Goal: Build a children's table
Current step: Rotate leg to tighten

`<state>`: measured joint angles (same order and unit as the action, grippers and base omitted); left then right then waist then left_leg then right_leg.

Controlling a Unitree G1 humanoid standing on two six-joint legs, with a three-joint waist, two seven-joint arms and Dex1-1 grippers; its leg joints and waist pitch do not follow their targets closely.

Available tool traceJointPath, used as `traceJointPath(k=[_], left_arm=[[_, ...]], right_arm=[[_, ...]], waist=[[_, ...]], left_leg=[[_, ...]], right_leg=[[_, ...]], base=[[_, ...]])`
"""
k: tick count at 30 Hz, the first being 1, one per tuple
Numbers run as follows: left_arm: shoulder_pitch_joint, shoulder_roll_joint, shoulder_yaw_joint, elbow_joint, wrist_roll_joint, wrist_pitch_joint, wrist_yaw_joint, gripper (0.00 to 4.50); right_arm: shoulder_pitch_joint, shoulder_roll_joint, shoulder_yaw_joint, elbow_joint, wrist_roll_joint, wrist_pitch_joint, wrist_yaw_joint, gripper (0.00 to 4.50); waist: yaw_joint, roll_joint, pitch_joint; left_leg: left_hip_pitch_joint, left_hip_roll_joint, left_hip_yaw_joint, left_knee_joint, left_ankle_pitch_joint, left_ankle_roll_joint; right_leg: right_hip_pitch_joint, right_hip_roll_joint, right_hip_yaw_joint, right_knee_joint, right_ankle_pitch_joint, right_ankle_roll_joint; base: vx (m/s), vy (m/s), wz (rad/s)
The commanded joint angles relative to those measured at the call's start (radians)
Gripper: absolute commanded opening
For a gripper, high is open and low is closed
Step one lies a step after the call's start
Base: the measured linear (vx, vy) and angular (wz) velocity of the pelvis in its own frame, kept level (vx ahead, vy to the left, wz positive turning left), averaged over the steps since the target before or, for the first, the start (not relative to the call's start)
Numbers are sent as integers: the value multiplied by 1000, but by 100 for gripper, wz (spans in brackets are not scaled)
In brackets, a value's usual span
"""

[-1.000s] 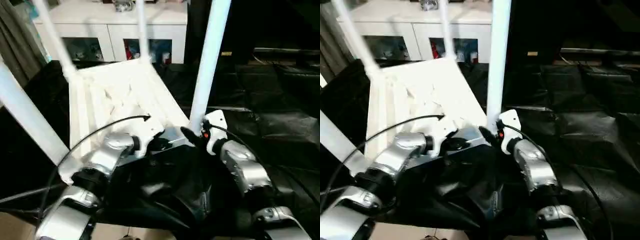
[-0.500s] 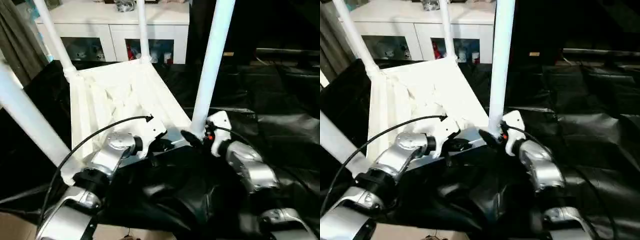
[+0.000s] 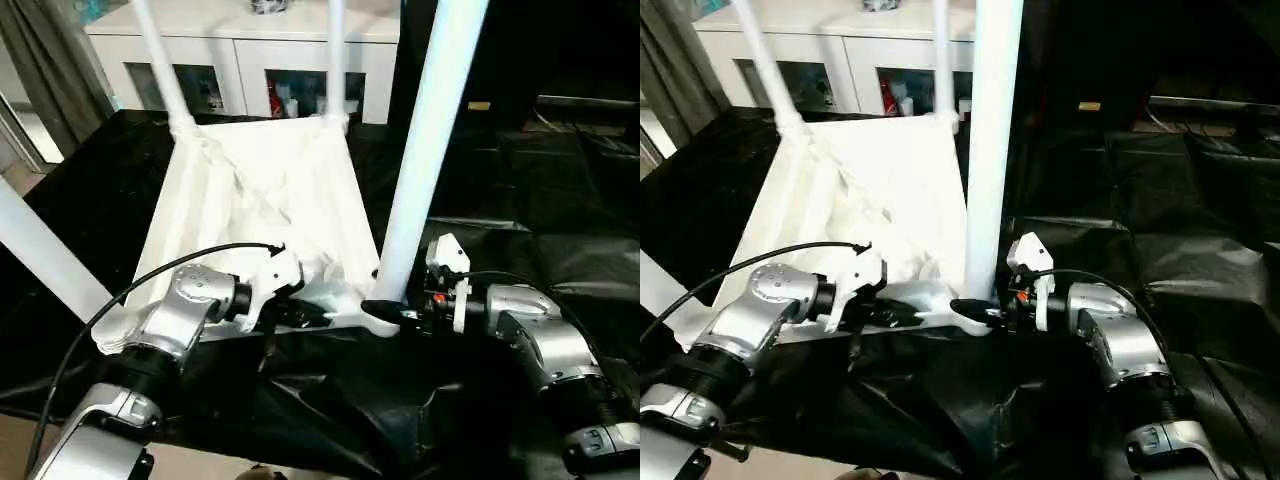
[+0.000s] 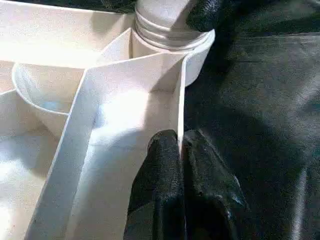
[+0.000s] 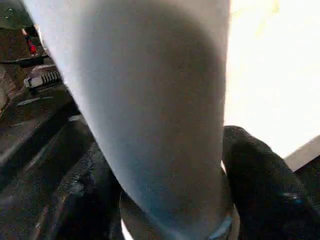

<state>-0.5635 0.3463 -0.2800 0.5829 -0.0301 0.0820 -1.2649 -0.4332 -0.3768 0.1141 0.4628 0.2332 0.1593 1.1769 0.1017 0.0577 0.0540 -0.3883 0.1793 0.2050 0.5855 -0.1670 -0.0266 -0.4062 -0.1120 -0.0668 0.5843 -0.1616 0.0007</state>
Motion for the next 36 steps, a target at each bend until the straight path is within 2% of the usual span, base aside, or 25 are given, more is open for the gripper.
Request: traceJointPath(k=[1,4,7,8,10,11,12,13,16,17,18,19,20,22,24,25,26,28,29,30,31,32,35,36], left_arm=[[2,-4,-10,-24,-26,-2,-26,0],[2,-4,-10,-24,-26,-2,-26,0],[2,-4,-10,-24,-26,-2,-26,0],[1,0,-11,-23,-27,-6,-30,0],[-1,2,-10,-18,-26,-10,-34,0],[-16,-17,5,9,-12,-6,32,0],[-16,-17,5,9,-12,-6,32,0],[-37,-46,26,42,5,-5,124,0],[-88,-125,61,113,51,11,353,0],[-102,-163,59,134,68,19,426,0],[-104,-170,60,135,68,21,436,0],[-109,-197,63,140,67,30,472,0],[-109,-218,61,135,62,37,480,0],[-110,-240,53,130,58,42,482,0],[-110,-272,34,124,62,38,469,0],[-110,-273,33,124,62,37,468,0],[-114,-279,27,128,68,33,464,0],[-113,-272,22,130,73,26,446,0],[-109,-258,19,125,71,18,418,0],[-103,-243,15,116,68,19,389,0],[-103,-243,15,116,68,19,389,0],[-99,-233,12,110,67,20,370,0],[-73,-175,-2,66,51,5,248,0],[-67,-162,-5,58,47,-1,220,0]], right_arm=[[-6,-3,12,-26,9,9,19,283],[-6,-3,12,-26,9,9,19,283],[-6,-3,12,-26,9,9,19,283],[-6,-5,17,-29,9,12,27,266],[-5,-7,22,-30,8,13,36,266],[10,20,12,-31,7,22,-17,255],[10,20,12,-31,7,22,-17,248],[21,60,-5,-17,-4,25,-107,246],[22,176,-49,67,-62,-25,-391,245],[8,239,-72,111,-78,-29,-532,243],[6,248,-74,117,-79,-29,-548,242],[0,281,-77,135,-84,-28,-601,242],[-4,300,-66,141,-95,-29,-625,242],[-9,321,-53,145,-103,-33,-638,242],[-19,349,-33,149,-120,-65,-631,242],[-20,350,-34,149,-118,-65,-629,242],[-25,360,-49,149,-103,-70,-616,311],[-27,356,-59,141,-84,-64,-586,311],[-23,336,-53,126,-81,-61,-551,320],[-19,313,-44,111,-78,-59,-515,320],[-19,313,-44,111,-78,-59,-515,354],[-16,298,-38,101,-77,-58,-493,361],[5,204,-16,37,-41,-33,-319,361],[8,185,-13,25,-35,-26,-285,361]], waist=[[-1,-20,-70],[-1,-21,-71],[-1,-21,-73],[-1,-21,-74],[0,-21,-74],[-1,-17,-74],[0,-19,-73],[-3,-19,-71],[-10,-20,-66],[-20,-17,-64],[-26,-18,-62],[-32,-16,-61],[-40,-12,-61],[-50,-11,-63],[-54,-9,-62],[-54,-12,-63],[-55,-10,-64],[-54,-10,-65],[-54,-7,-65],[-54,-9,-66],[-53,-10,-67],[-53,-9,-68],[-49,-9,-73],[-44,-11,-73]], left_leg=[[25,53,-22,-73,-276,41],[24,52,-23,-73,-269,37],[23,52,-22,-71,-249,44],[23,52,-22,-70,-241,48],[23,52,-22,-69,-235,52],[22,51,-20,-68,-231,54],[21,51,-22,-69,-234,52],[21,49,-20,-69,-238,48],[27,46,-25,-75,-301,3],[33,44,-32,-78,-354,-24],[30,42,-32,-80,-365,-26],[25,40,-38,-85,-384,-33],[27,41,-42,-87,-404,-33],[24,40,-45,-89,-419,-26],[27,40,-42,-89,-435,-20],[32,38,-40,-86,-442,-13],[28,38,-40,-86,-433,-3],[28,39,-39,-86,-424,4],[26,39,-39,-86,-419,8],[24,39,-38,-86,-413,10],[24,39,-37,-85,-402,17],[24,40,-36,-85,-390,20],[19,41,-35,-81,-340,41],[15,43,-33,-78,-311,58]], right_leg=[[40,-44,35,-60,-289,-229],[40,-44,35,-60,-291,-220],[41,-43,35,-57,-262,-226],[42,-44,35,-56,-253,-229],[41,-43,35,-55,-246,-231],[40,-42,35,-55,-234,-236],[42,-43,34,-55,-239,-234],[39,-42,36,-59,-253,-228],[34,-47,35,-70,-361,-202],[32,-48,33,-79,-438,-174],[32,-47,33,-82,-455,-166],[38,-47,29,-85,-496,-144],[37,-47,27,-88,-504,-133],[40,-44,25,-90,-480,-131],[34,-42,26,-92,-454,-142],[30,-42,29,-94,-445,-151],[34,-43,30,-92,-427,-161],[35,-42,30,-90,-407,-168],[36,-43,31,-88,-394,-174],[39,-43,30,-87,-386,-176],[40,-42,31,-85,-365,-182],[39,-42,32,-83,-346,-191],[49,-44,32,-75,-279,-207],[53,-42,31,-70,-239,-218]], base=[[0,0,0],[0,0,0],[0,0,0],[0,0,0],[0,0,0],[0,0,0],[0,0,0],[0,0,0],[0,0,0],[0,0,0],[0,0,0],[0,0,0],[0,0,0],[0,0,0],[0,0,0],[0,0,0],[0,0,0],[0,0,0],[0,0,0],[0,0,0],[0,0,0],[0,0,0],[0,0,0],[0,0,0]])
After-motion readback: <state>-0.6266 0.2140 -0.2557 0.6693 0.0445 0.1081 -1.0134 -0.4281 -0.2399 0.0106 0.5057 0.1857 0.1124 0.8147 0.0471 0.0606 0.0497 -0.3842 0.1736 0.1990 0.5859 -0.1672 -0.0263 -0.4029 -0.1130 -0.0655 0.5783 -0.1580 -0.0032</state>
